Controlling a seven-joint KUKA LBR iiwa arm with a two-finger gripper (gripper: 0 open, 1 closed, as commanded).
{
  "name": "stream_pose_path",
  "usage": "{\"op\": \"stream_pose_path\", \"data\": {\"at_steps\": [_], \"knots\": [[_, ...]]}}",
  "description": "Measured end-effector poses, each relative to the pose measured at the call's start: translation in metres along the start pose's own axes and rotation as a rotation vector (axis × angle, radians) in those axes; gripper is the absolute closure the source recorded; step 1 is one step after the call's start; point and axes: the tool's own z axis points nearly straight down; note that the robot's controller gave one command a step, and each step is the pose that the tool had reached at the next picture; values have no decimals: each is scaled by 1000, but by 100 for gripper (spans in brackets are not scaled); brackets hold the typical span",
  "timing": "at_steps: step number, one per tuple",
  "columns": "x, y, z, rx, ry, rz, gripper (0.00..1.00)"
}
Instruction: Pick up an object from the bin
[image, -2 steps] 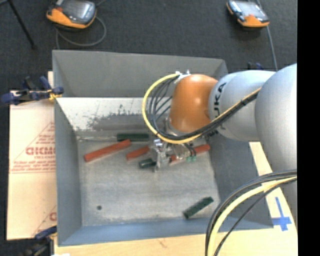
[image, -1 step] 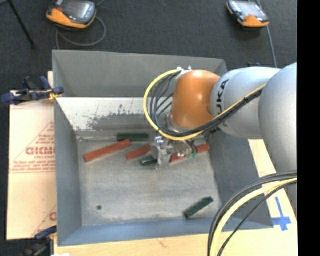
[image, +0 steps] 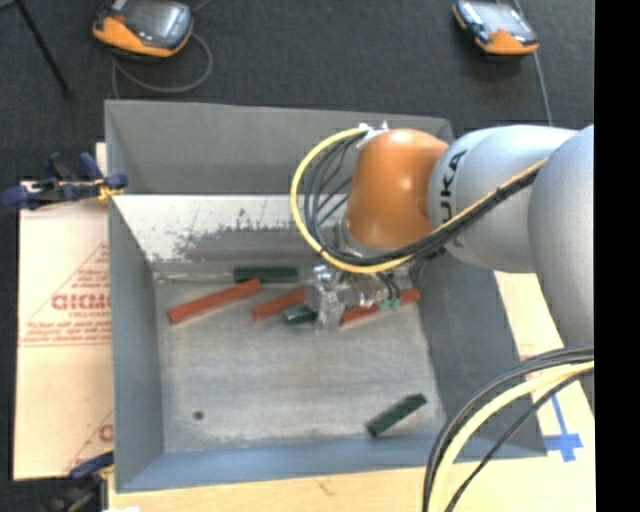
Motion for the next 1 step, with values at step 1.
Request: {"op": "stream_pose_path", "data": {"at_steps": [1], "knots": [[-3, -1, -44, 2, 0, 3, 100]]}}
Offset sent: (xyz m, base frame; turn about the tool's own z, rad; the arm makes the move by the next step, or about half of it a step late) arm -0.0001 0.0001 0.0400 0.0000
